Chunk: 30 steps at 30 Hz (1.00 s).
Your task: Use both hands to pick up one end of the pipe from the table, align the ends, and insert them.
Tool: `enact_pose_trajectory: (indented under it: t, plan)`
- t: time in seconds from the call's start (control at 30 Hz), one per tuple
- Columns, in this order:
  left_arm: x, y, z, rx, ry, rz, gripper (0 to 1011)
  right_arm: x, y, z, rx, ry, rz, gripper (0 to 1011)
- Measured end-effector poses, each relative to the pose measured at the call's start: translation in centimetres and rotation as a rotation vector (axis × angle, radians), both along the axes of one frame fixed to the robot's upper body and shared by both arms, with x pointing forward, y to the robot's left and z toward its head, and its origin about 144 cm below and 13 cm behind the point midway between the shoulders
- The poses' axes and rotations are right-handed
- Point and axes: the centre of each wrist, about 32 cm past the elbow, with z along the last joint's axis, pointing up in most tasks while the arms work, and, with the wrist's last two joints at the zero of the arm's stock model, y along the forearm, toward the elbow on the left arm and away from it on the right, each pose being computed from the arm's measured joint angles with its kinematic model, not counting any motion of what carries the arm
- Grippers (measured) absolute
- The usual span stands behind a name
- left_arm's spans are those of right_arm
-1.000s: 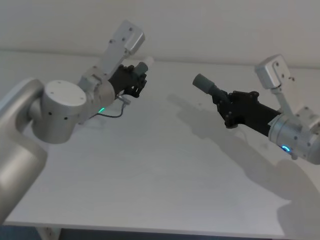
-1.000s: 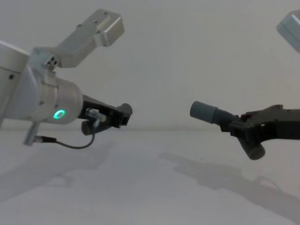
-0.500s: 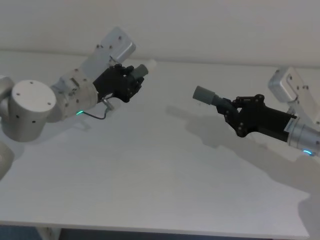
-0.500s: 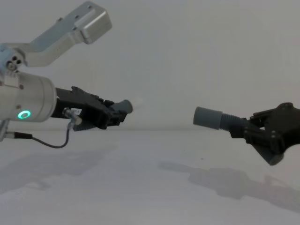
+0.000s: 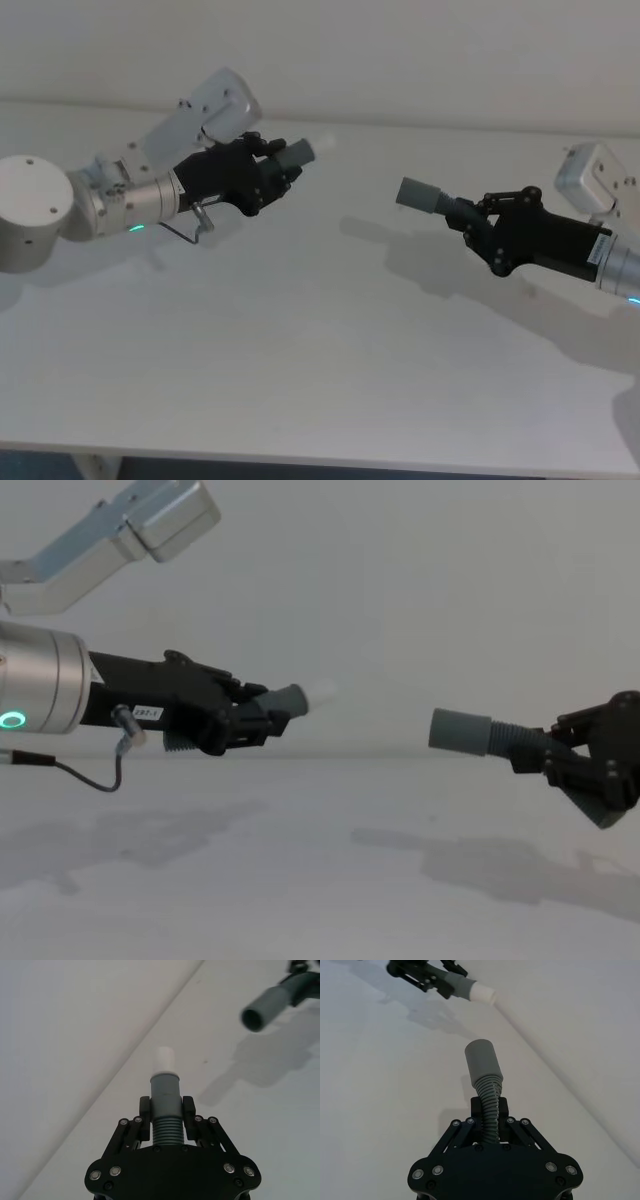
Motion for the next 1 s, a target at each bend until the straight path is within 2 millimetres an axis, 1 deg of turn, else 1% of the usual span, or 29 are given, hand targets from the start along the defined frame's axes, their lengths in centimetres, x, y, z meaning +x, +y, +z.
enact_pose_trajectory:
  t: [0.23,0.47,1.0]
  plan:
    - [0.40,0.55,0.08,0.003,-0.014,-0.117,377,-0.12,-0.26,0.00,-0.010,-0.038,-0.020,166]
    - [0.64,0.65,0.29,0.011,-0.019,-0.194,377,-0.31,-0.54,0.02,-0.016,-0.062,-0.012,166]
    - [0.94,0.38,0.69,0.019,-0.030,-0.258,377,-0.66,-0.92,-0.07,-0.018,-0.058,0.050,166]
